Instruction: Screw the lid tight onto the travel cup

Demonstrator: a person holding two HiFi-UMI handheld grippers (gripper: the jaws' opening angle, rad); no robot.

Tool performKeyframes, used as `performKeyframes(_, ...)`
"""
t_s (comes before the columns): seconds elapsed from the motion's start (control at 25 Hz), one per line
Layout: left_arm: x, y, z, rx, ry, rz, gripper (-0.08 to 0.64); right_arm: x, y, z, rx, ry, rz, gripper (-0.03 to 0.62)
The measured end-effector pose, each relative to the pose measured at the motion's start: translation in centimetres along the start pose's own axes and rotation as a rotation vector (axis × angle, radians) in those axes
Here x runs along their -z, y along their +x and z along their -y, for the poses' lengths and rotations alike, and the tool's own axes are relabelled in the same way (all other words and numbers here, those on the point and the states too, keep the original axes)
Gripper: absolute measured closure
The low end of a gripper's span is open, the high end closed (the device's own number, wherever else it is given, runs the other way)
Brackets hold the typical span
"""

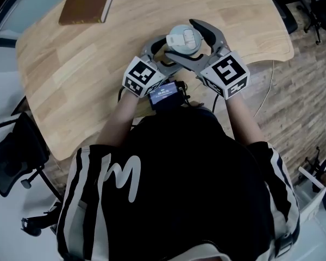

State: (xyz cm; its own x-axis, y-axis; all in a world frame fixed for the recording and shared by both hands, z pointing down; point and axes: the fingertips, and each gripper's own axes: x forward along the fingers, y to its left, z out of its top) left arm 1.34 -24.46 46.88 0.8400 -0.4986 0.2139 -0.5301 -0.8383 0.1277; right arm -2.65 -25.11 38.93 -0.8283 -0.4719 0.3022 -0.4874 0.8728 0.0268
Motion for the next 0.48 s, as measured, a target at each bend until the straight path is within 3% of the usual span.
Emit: performKeyframes(0.48, 0.22, -0.08, 0.01, -0.013, -0.002, -0.009, 0.172, -0.01, -0.13, 0.61, 0.204, 0.059, 0.021, 0.14)
